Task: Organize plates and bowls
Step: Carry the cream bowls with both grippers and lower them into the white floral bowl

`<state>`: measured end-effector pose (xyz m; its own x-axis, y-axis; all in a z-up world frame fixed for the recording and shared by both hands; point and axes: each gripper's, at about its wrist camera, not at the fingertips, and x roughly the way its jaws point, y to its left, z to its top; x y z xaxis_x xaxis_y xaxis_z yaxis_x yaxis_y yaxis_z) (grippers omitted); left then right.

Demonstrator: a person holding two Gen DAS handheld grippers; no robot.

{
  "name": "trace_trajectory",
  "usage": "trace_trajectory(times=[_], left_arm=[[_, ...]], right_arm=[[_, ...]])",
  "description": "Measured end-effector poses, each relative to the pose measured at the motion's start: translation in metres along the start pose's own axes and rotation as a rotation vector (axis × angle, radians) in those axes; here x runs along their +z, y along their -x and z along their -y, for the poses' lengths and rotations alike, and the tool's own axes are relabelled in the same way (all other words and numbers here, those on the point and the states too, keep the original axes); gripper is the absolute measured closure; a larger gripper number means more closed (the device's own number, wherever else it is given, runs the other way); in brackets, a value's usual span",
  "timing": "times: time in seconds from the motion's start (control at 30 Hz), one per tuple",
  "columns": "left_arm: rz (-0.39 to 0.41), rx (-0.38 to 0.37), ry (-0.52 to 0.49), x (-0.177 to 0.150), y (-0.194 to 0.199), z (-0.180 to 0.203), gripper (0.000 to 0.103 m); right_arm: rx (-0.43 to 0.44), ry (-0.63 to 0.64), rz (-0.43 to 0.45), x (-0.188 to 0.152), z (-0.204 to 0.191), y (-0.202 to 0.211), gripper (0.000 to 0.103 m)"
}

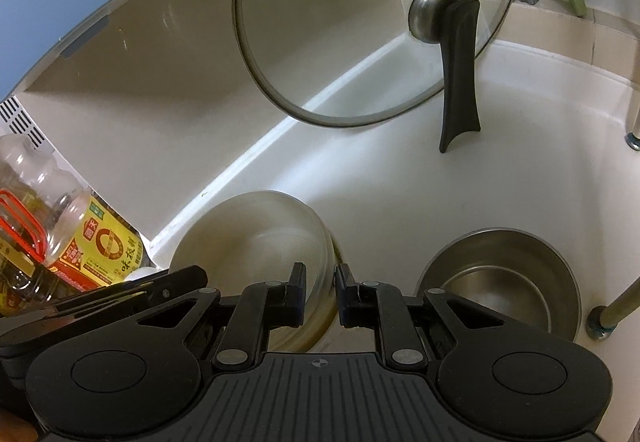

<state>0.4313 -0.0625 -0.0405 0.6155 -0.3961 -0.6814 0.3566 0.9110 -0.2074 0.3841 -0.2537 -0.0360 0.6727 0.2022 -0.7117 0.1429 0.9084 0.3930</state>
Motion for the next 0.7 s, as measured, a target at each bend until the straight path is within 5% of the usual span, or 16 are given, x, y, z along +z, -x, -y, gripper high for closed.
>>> trace_trajectory(times=[0.3,0.53,0.7], left_arm=[[-0.003,-0.010,-0.007,0.000,0.000,0.000,0.088],[0.011,-0.013,-0.009,0.002,0.007,-0.005,0.087],[0.034,-0.030,-0.009,0.002,0.019,-0.009,0.085]], right_arm=[[-0.009,0.013,-0.013,-0.001,0.000,-0.003,0.086],[-0.031,0.013,0.019,-0.003,-0.001,0.003,0.063],[-0.032,-0.001,0.050,-0.004,-0.001,0.014,0.058]])
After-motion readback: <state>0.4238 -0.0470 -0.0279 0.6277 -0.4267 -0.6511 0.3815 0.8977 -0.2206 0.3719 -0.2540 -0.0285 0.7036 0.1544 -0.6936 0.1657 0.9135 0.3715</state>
